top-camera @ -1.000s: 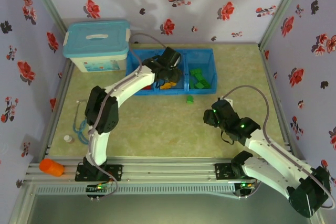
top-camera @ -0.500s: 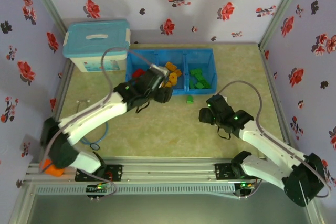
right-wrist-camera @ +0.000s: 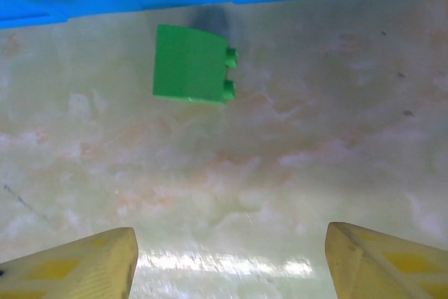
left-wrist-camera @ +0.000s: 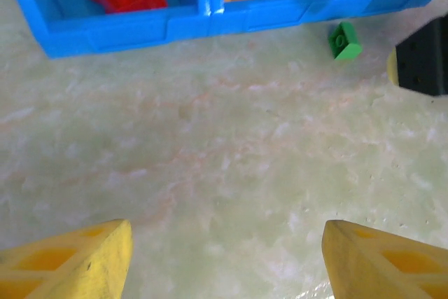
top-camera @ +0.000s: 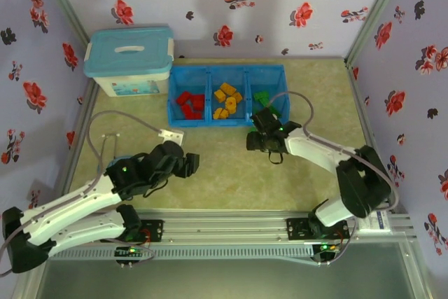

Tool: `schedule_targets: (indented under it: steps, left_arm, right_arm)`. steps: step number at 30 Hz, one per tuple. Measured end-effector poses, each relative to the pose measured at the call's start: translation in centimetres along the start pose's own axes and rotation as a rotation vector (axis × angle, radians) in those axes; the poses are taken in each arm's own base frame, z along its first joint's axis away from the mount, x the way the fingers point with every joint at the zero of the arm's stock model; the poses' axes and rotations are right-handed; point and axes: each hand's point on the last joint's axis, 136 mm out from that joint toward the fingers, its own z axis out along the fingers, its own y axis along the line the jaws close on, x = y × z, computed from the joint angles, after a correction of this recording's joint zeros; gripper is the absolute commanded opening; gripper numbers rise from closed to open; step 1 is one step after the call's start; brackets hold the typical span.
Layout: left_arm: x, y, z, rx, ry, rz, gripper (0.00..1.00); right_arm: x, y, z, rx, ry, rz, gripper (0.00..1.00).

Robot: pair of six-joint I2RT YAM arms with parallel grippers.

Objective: Sort the legos into containers by color
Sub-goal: Pick up the lego from the center of the table, then place the lego in the container.

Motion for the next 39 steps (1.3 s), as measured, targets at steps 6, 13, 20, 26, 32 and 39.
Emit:
schedule_targets:
  steps: [6, 13, 20, 26, 32, 39]
  left_arm:
    - [1.7, 1.7, -1.3, -0.012, -0.006, -0.051, 0.71]
    - [2.6, 2.6, -1.4, -0.036, 0.006, -0.068, 0.71]
    - [3.1, 3.0, -1.3, -0.052, 0.014, -0.066, 0.7]
    - [3.2, 3.4, -1.4, -0.058, 0.007, -0.067, 0.69]
    - [3.3, 3.6, -1.3, -0.07, 0.006, -0.062, 0.68]
    - [3.3, 3.7, -1.3, -0.075, 0.001, -0.061, 0.68]
  right_arm:
    - [-1.9, 1.5, 2.3, 0.021, 0.014, -0.022, 0.62]
    - [-3.2, 2.0, 4.8, 0.076, 0.022, -0.044, 0.54]
    - [-3.7, 1.6, 6.2, 0.134, 0.021, -0.061, 0.28]
    - [-3.7, 1.6, 5.8, 0.155, 0.0, -0.067, 0.18]
    - [-3.3, 0.9, 2.5, 0.174, -0.042, -0.085, 0.17]
    - [-8.1, 0.4, -5.0, 0.151, -0.221, -0.038, 0.19]
